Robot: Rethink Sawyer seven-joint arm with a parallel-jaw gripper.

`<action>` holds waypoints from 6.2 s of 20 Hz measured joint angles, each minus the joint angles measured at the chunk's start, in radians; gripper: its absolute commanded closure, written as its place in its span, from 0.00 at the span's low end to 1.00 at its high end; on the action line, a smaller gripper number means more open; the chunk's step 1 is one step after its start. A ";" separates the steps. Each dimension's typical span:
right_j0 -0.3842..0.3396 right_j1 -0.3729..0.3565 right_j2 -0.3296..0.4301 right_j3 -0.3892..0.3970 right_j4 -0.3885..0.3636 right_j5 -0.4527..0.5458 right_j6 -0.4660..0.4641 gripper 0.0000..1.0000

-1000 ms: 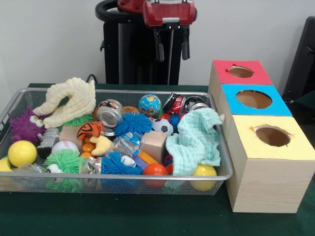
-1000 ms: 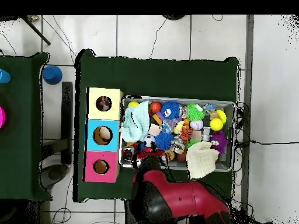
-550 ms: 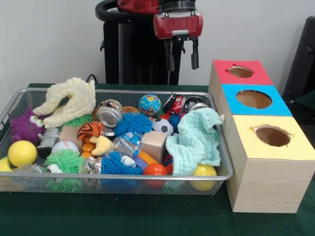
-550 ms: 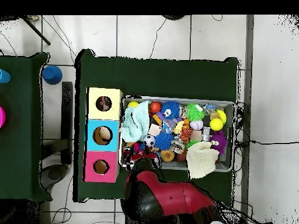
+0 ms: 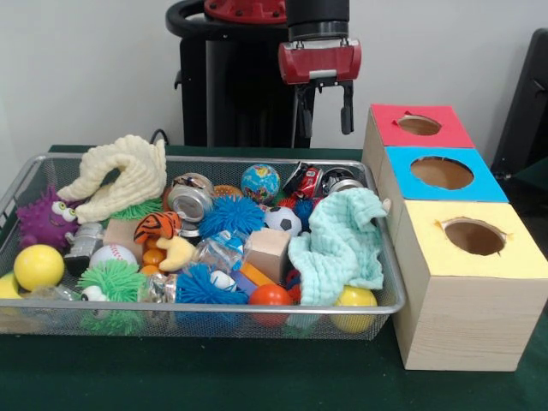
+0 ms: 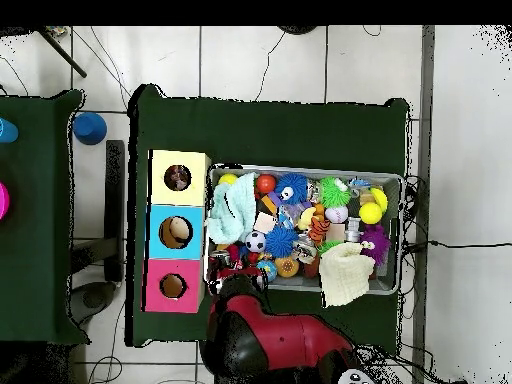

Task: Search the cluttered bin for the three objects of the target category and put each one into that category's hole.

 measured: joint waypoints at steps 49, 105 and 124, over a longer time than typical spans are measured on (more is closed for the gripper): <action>0.101 0.239 -0.114 0.009 0.102 -0.426 0.000 0.00; 0.173 0.063 -0.048 -0.384 0.307 0.602 0.000 0.00; 0.150 0.188 -0.049 -0.441 0.297 0.602 0.000 0.00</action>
